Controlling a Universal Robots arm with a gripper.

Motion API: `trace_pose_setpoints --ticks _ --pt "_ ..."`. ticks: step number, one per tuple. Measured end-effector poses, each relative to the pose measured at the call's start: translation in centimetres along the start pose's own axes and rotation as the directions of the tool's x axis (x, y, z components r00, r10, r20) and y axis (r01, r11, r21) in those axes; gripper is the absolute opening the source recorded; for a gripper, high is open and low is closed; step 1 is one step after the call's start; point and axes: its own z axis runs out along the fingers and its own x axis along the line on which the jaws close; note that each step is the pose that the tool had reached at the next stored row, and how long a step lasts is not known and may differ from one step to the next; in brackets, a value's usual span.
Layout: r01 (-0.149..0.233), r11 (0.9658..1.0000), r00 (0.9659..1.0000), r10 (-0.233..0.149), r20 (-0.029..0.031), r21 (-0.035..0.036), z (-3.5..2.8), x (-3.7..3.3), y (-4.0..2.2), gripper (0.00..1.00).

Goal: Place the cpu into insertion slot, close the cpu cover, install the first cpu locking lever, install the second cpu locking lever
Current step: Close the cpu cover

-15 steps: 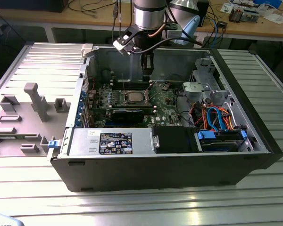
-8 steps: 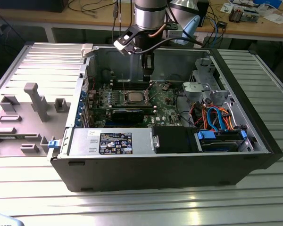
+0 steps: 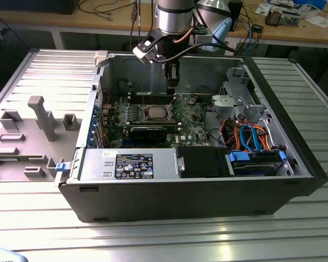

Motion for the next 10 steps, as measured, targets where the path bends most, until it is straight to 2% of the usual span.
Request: trace_pose_setpoints --ticks 10 --pt "0.000 1.0000 1.0000 0.000 0.0000 0.0000 0.01 0.00 0.26 0.11"
